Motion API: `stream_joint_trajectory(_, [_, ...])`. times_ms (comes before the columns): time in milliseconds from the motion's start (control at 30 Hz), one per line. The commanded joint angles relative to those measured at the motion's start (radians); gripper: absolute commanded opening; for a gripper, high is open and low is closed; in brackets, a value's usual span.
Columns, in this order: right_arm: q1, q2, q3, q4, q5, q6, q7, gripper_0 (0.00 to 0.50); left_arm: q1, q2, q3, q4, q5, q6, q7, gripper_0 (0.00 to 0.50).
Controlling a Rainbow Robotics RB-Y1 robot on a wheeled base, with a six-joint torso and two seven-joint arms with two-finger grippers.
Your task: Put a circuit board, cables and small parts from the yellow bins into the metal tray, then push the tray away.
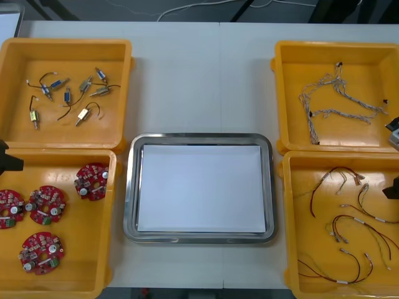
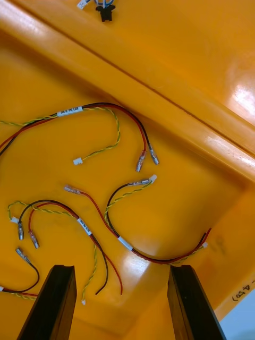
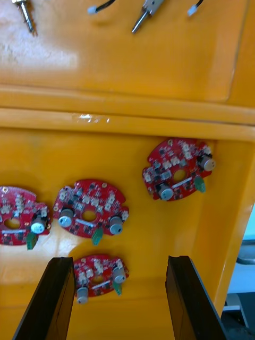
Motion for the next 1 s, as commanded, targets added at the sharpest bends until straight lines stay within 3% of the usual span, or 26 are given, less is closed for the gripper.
stream_joint_trajectory(33, [0.067, -0.033, -0.025, -0.029, -0.015, -0.053, 0.171, 0.500, 0.114, 0.071, 0.070, -0.036, 0.046, 0.006, -0.146, 0.500])
stream_joint_trajectory(367, [0.129, -0.032, 0.005, -0.027, -0.025, -0.134, 0.382, 0.500, 0.284, 0.073, 0.084, -0.132, -0.003, 0.006, -0.207, 0.500])
stream_joint_trajectory(533, [0.149, -0.032, 0.044, 0.005, 0.005, -0.172, 0.421, 0.500, 0.375, 0.036, 0.070, -0.179, -0.049, -0.073, -0.224, 0.500])
stream_joint_trajectory(1000, [0.178, -0.032, 0.143, 0.074, 0.094, -0.264, 0.457, 0.500, 0.402, -0.113, 0.070, -0.256, -0.137, -0.179, -0.270, 0.500])
